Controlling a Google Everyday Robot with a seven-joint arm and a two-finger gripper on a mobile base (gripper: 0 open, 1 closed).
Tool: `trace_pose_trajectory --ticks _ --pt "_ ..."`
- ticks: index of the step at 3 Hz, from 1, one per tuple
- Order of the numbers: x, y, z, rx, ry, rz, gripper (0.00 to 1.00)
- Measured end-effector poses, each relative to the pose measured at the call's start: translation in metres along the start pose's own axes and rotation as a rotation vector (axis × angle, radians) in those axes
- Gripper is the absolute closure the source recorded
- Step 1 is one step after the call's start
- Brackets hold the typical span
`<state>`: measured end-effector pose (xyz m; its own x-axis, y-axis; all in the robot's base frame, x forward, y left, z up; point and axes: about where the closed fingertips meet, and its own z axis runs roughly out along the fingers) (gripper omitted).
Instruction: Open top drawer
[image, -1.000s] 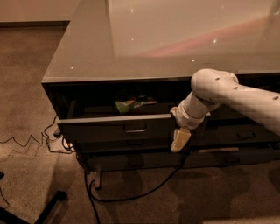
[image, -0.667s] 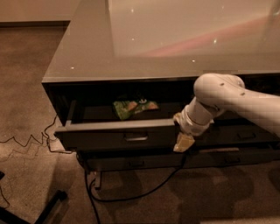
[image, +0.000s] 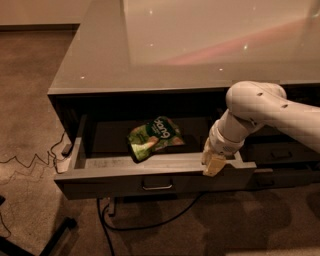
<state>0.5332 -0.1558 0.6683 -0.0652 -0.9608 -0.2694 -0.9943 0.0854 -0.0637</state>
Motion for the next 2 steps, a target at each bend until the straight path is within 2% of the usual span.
trace_pose_trajectory --ticks 1,2 --pt "0.0 0.0 0.0 0.0 0.0 0.0 0.85" --pt "0.0 0.0 0.0 0.0 0.0 0.0 0.62"
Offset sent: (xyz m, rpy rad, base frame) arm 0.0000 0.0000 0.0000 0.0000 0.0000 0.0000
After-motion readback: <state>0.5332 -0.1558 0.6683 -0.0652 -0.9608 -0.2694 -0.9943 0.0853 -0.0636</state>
